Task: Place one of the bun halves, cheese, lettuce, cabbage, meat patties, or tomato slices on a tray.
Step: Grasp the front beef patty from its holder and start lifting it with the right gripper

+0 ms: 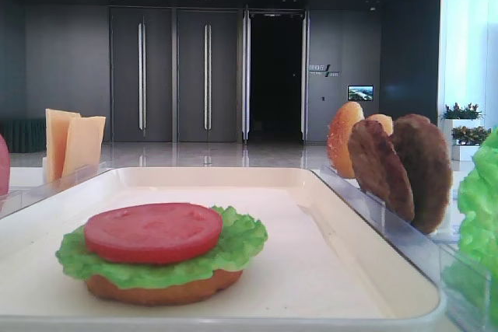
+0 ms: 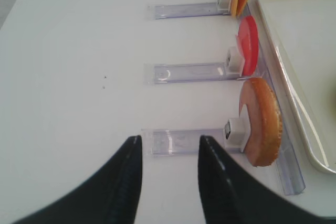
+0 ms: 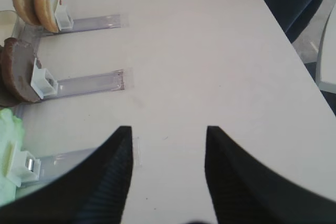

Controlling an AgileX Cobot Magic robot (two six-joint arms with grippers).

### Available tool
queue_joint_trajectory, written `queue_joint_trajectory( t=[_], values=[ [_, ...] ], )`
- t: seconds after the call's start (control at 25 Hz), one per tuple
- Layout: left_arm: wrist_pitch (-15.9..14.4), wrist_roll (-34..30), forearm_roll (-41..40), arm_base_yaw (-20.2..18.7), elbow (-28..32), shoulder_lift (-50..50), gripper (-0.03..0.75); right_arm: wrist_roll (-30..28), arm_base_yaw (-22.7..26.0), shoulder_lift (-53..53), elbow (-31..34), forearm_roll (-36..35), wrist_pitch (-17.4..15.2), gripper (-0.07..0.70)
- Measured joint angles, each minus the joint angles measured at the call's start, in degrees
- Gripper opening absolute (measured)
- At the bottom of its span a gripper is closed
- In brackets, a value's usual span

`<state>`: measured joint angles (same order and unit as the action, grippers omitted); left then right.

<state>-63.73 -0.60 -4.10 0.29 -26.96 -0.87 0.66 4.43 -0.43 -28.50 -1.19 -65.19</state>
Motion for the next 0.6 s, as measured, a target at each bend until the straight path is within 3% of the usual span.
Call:
queue_joint_trajectory(
  t=[0.6],
  values=[
    [0.0, 0.0, 0.0, 0.0, 0.0, 0.0, 0.275, 0.0, 0.0, 0.0, 0.0, 0.0, 0.0, 0.307]
  ],
)
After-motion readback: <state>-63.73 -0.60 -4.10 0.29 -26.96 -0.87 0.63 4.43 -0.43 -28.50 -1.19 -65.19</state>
